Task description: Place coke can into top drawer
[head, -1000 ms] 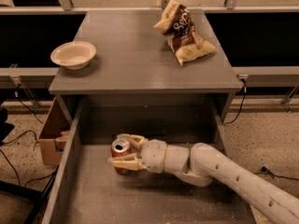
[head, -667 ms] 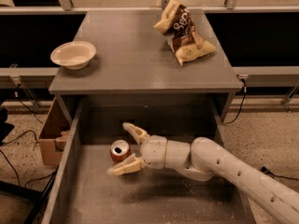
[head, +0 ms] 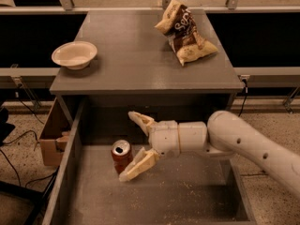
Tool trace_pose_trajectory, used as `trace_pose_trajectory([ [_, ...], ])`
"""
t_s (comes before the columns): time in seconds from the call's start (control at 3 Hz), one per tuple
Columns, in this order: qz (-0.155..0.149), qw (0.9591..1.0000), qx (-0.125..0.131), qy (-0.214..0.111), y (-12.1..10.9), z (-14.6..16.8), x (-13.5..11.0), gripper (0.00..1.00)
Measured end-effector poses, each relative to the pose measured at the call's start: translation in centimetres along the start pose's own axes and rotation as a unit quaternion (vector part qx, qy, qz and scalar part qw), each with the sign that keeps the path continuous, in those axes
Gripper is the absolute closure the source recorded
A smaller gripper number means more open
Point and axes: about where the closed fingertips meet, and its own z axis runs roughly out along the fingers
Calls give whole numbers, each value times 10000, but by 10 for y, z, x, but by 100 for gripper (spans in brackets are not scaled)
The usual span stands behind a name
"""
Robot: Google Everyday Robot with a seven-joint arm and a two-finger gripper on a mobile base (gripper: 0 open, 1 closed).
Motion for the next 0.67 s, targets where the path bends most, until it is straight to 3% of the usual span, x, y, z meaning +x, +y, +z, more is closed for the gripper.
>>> trace_pose_trajectory([
  [0.33, 146, 9972, -231, 691, 13, -34, -46, 0],
  [0.67, -105, 9887, 159, 1485, 20, -79, -103, 0],
])
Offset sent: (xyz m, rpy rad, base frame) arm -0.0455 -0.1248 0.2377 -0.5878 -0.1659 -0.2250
